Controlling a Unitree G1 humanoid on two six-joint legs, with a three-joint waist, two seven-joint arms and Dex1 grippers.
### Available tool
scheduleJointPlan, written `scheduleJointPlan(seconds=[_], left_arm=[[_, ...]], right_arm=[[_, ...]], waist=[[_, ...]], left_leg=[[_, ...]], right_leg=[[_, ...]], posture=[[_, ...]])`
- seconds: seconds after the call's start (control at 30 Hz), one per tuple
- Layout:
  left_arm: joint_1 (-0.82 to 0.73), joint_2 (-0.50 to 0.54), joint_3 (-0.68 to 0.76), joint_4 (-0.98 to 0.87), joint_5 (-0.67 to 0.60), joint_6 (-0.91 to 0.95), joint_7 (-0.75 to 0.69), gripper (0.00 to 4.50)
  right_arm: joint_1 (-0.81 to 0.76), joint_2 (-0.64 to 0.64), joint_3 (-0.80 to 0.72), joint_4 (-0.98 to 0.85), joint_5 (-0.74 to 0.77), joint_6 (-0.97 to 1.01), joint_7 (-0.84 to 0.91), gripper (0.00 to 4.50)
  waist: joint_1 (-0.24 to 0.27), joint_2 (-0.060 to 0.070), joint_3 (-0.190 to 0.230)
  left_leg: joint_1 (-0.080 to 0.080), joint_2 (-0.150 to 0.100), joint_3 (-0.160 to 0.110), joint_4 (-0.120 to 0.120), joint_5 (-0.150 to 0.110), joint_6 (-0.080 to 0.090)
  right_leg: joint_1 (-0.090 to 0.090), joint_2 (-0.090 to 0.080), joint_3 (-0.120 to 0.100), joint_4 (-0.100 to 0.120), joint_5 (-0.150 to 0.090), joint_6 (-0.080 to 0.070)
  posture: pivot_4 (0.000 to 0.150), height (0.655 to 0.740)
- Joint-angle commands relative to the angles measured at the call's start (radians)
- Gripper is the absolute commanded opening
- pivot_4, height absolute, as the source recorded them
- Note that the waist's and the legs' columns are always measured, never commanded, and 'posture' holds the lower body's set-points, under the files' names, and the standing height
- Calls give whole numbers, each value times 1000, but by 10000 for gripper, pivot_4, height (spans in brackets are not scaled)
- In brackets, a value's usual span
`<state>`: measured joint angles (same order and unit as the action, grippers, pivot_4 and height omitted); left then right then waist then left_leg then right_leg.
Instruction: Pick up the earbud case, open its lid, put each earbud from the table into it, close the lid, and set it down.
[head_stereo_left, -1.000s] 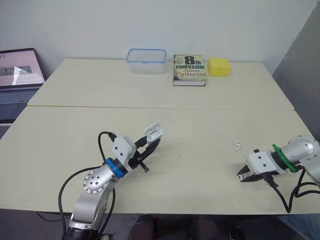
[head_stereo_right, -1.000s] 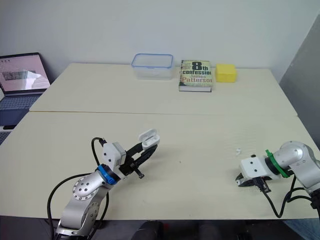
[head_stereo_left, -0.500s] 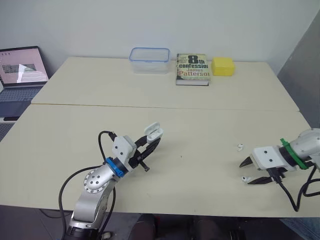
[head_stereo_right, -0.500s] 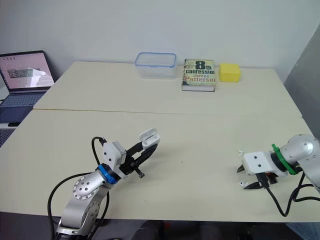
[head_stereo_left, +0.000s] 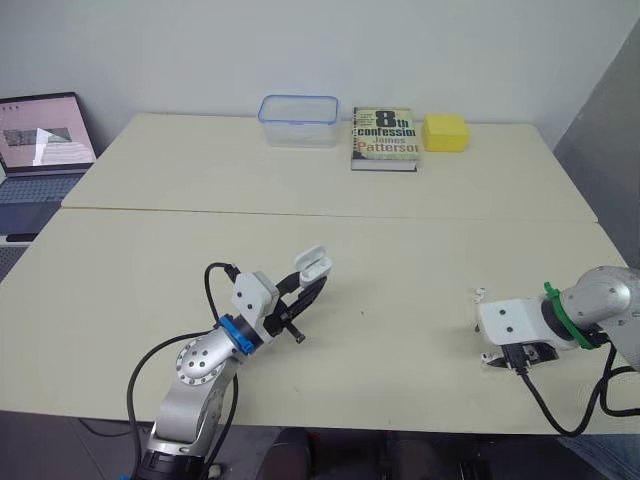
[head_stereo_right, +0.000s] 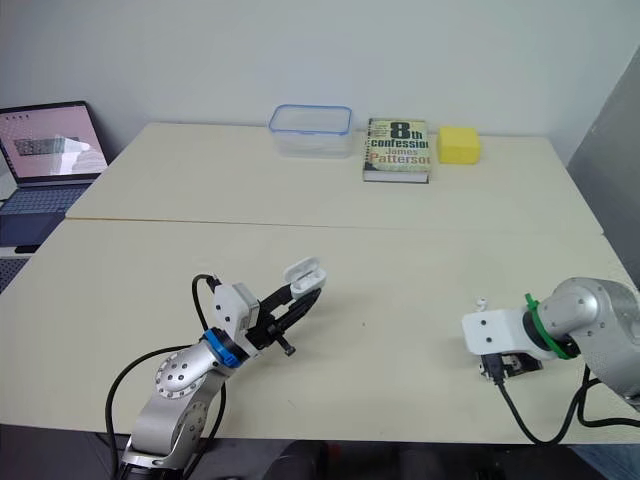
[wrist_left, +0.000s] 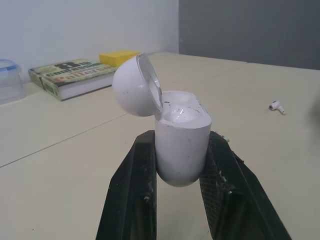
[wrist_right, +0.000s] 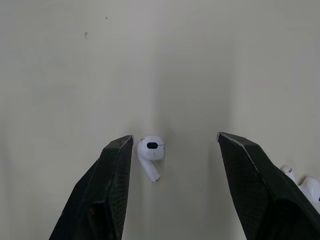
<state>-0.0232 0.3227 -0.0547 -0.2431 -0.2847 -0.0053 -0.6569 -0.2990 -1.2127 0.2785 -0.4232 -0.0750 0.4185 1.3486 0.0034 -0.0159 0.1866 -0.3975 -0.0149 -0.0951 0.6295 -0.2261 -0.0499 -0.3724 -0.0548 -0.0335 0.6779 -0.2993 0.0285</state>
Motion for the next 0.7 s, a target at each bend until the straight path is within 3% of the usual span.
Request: scheduleJointPlan(seconds=[0.03,0.57,0.7], left_arm=[[4,-3,-1,-30,1,-15,10,7680],[8,5,1,-30,-4,-14,11,7680],[5,7,2,-27,-4,-14,9,7680]], right_arm=[[-19,-2,25,19,-38,-13,16,27922],[35,15,56,73,-79,-36,11,27922],[39,21,59,82,-81,-33,11,18263]], waist=[[0,0,0],[-1,-1,0],[-2,-3,-2]], left_leg=[[0,0,0,0,0,0],[1,0,0,0,0,0],[1,0,0,0,0,0]], right_leg=[[0,0,0,0,0,0],[1,0,0,0,0,0],[2,0,0,0,0,0]], posture=[[1500,7400],[1500,7400],[1500,7400]])
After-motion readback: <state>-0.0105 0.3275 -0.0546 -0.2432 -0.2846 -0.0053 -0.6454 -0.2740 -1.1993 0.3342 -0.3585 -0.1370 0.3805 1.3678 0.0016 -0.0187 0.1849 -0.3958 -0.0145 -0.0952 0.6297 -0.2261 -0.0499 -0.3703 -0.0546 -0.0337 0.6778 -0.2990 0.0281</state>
